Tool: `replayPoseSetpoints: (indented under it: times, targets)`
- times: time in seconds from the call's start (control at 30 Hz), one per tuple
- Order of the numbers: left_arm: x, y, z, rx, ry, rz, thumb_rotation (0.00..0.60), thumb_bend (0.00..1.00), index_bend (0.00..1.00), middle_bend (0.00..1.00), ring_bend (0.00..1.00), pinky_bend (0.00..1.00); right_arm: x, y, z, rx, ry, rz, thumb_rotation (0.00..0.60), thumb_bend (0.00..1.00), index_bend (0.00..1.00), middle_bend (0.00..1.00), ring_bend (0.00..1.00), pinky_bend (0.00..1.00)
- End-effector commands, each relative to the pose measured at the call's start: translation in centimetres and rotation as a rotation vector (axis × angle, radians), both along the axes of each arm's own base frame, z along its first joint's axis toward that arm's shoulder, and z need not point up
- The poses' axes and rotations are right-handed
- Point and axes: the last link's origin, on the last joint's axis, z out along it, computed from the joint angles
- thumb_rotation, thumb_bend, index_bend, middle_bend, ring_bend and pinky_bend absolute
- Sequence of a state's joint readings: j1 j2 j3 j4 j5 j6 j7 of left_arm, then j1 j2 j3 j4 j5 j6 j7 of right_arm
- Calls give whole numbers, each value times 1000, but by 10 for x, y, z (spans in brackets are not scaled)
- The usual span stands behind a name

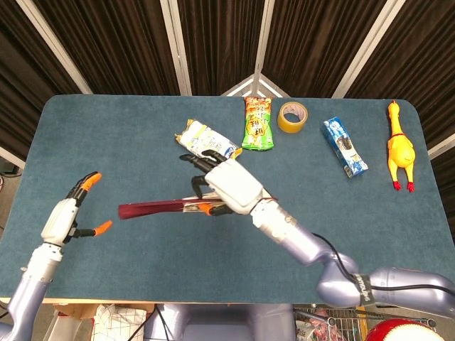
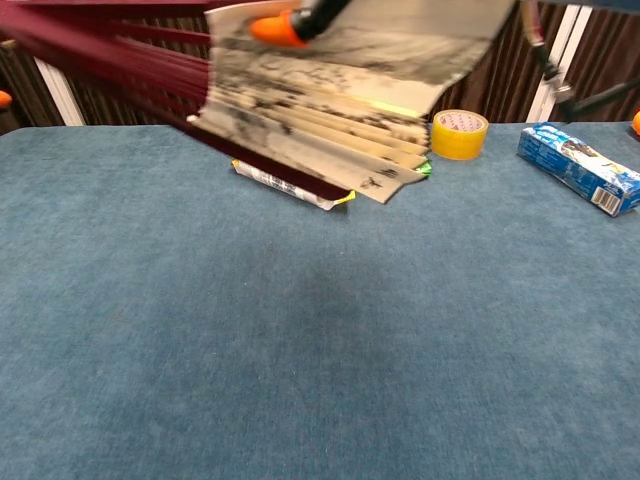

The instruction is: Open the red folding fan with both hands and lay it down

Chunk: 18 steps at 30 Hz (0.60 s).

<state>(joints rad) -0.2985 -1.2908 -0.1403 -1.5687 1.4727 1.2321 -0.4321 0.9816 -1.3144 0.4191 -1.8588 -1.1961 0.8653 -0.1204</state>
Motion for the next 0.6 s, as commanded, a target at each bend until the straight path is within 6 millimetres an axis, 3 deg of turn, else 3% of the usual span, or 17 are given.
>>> replayPoseSetpoints:
  times: [0.03, 0.37, 0.6]
  targets:
    - [6, 4, -8, -46, -58, -15, 600, 303, 102, 0, 0, 78, 12, 5, -8, 18, -16, 11, 600, 464, 877, 151, 261, 155]
    - [14, 9, -26, -113, -185, -52, 600, 279, 138, 0, 0, 78, 25, 17, -30, 22, -37, 14, 600, 469, 878, 154, 261, 167]
    - [16, 11, -46, -191, -277, -80, 600, 278, 159, 0, 0, 75, 33, 22, -33, 16, -56, 18, 600, 471, 883, 154, 261, 167]
